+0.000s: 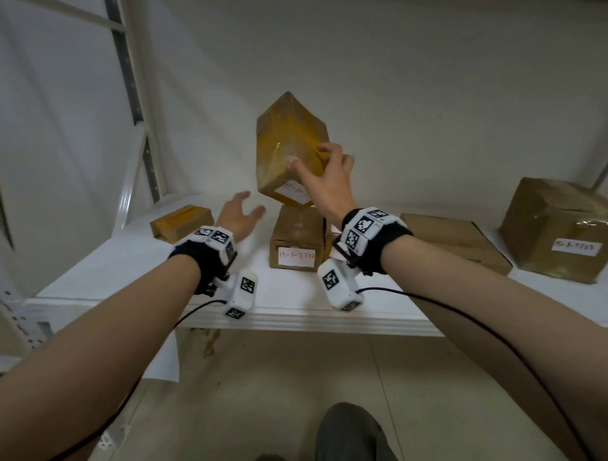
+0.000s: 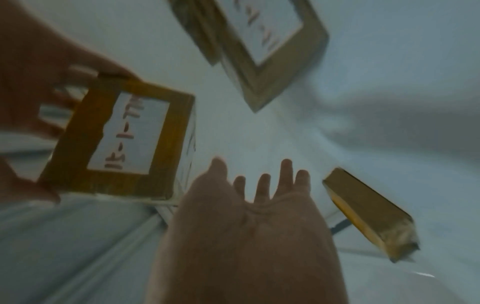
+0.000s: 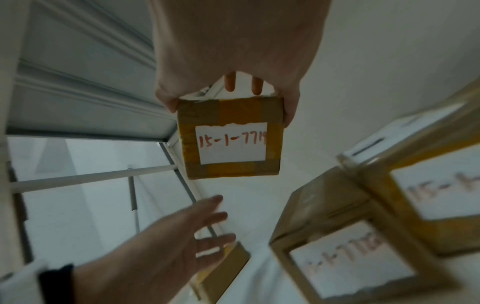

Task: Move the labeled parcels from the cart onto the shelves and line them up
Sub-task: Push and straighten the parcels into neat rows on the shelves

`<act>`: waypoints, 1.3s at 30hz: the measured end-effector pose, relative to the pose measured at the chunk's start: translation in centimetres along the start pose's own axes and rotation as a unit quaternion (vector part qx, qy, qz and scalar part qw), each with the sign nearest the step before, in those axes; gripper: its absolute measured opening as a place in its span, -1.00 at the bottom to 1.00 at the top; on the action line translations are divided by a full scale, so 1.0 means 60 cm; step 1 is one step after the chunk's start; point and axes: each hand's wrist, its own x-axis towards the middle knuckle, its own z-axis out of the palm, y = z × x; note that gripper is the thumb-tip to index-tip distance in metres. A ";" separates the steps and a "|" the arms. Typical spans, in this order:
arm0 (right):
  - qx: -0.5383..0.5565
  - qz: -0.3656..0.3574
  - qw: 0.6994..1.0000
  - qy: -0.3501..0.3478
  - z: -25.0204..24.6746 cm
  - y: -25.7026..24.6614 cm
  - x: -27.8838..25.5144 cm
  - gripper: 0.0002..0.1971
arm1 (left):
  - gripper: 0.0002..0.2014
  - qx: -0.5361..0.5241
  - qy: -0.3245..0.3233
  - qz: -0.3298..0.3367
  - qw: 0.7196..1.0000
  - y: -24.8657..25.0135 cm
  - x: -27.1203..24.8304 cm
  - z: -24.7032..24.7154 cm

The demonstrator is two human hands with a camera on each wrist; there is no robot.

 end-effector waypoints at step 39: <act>-0.284 0.222 0.926 -0.112 -0.120 0.157 -0.045 -0.20 | 0.16 0.401 -0.029 -0.030 0.915 0.006 -0.029 0.050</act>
